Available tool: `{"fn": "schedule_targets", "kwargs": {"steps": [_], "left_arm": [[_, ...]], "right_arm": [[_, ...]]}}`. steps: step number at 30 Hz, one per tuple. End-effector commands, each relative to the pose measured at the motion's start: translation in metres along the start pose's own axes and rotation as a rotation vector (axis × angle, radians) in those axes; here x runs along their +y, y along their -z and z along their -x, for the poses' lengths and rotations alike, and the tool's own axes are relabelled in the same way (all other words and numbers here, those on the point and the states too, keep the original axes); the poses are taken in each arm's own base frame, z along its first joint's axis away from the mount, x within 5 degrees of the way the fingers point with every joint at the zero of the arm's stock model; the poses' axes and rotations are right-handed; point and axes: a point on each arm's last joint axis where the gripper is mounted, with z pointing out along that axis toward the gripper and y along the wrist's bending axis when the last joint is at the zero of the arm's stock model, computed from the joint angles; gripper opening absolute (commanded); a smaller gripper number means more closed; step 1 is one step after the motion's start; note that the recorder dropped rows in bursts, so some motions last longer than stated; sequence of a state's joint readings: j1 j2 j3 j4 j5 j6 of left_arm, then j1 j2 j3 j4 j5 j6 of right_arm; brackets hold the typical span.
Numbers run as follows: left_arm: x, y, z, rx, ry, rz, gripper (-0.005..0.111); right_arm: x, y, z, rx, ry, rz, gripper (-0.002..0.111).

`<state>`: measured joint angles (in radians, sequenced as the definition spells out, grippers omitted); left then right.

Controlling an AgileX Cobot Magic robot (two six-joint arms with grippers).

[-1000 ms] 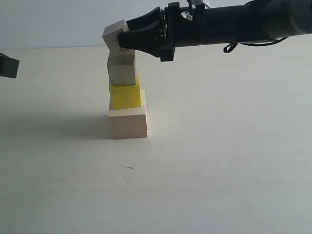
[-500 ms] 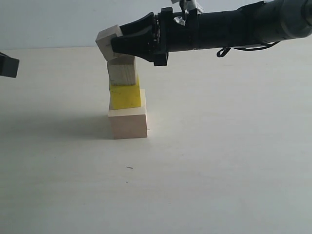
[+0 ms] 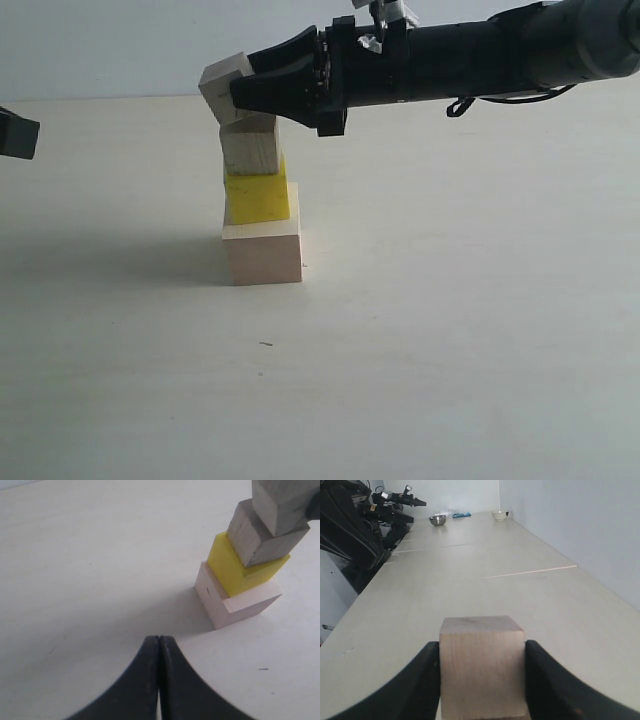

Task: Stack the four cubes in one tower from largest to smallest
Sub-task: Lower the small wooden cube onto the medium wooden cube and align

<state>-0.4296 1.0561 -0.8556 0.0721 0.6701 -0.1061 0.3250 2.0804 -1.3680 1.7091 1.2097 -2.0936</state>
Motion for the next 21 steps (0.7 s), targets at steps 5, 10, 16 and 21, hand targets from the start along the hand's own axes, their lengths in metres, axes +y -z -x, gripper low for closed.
{"fn": "schedule_targets", "kwargs": {"steps": [5,10,16,21], "left_arm": [[0.0003,0.0022,0.0006,-0.02,0.005,-0.002,0.0],[0.0003,0.0022,0.0006,-0.02,0.005,-0.002,0.0],[0.0003,0.0022,0.0006,-0.02,0.005,-0.002,0.0],[0.0003,0.0022,0.0006,-0.02,0.005,-0.002,0.0]], "right_arm": [[0.0004,-0.0003,0.0037,-0.017,0.016,0.005,0.0],[-0.0007,-0.0003,0.0031,-0.01,0.016,-0.006,0.0],[-0.0023,-0.0003,0.0021,0.0,0.017,-0.025,0.0],[-0.0031,-0.0002,0.0016,0.005,0.017,-0.033,0.0]]}}
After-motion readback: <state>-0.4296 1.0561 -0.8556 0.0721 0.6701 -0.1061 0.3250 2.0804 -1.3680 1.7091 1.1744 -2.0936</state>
